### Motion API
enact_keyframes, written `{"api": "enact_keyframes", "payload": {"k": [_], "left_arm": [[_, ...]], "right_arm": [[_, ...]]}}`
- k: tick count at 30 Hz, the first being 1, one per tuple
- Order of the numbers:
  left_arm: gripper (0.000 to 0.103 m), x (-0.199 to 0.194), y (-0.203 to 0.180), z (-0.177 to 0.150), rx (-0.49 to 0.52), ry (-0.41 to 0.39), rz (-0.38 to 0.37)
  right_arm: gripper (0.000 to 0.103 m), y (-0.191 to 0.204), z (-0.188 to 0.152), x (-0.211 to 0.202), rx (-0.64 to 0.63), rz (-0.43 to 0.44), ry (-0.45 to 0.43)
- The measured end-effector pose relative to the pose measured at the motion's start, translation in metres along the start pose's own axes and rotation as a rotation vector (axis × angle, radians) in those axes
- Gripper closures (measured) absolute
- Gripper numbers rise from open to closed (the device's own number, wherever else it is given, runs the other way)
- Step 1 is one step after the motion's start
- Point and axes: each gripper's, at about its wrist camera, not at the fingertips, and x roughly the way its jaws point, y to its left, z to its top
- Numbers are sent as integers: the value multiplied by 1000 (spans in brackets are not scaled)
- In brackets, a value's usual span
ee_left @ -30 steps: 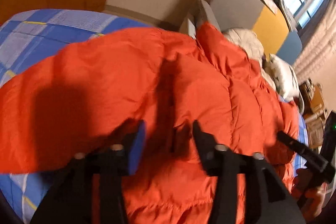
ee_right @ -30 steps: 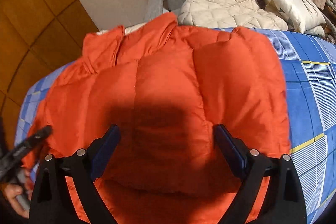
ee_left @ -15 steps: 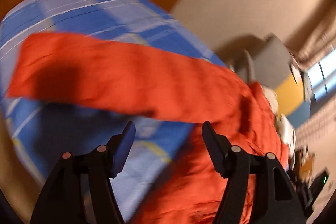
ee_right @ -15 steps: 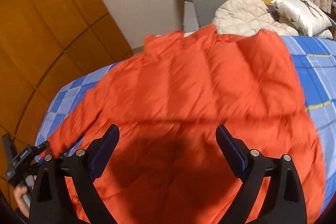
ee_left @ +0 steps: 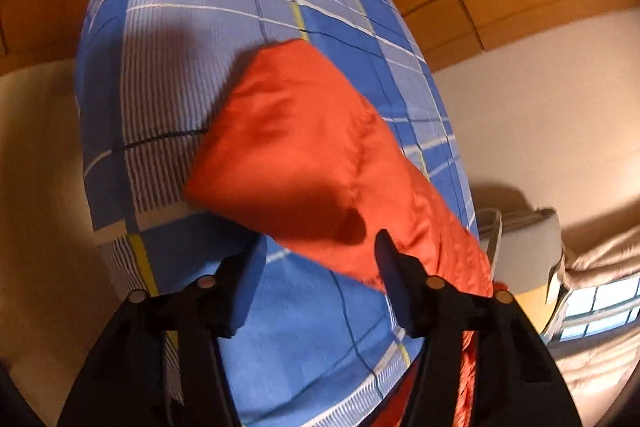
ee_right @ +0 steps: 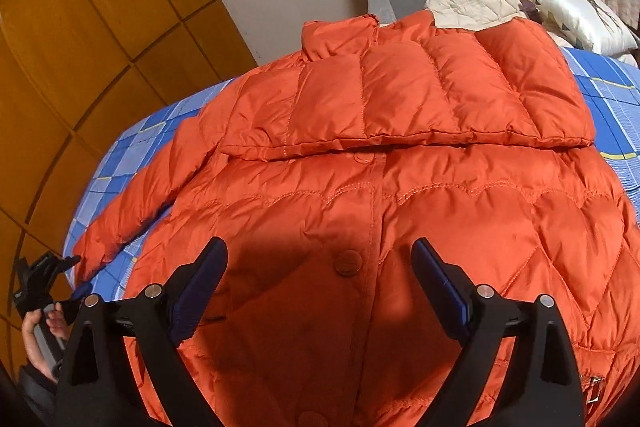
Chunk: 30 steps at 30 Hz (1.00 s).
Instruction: Fold large clothes
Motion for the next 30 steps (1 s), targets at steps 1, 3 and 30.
{"api": "enact_keyframes", "payload": {"k": [1,3,30], "left_arm": [[57,1,3,2,-13,3,-4],[68,5,10,6,-56,-3,-17],[99,41,-230,-161,880,42,-208]], "right_arm": [[10,-1,0,-1,1,-1,-1],[10,-1,-1,-3,0,-5,0],[10,-33,6,-6,82,37,23]]}}
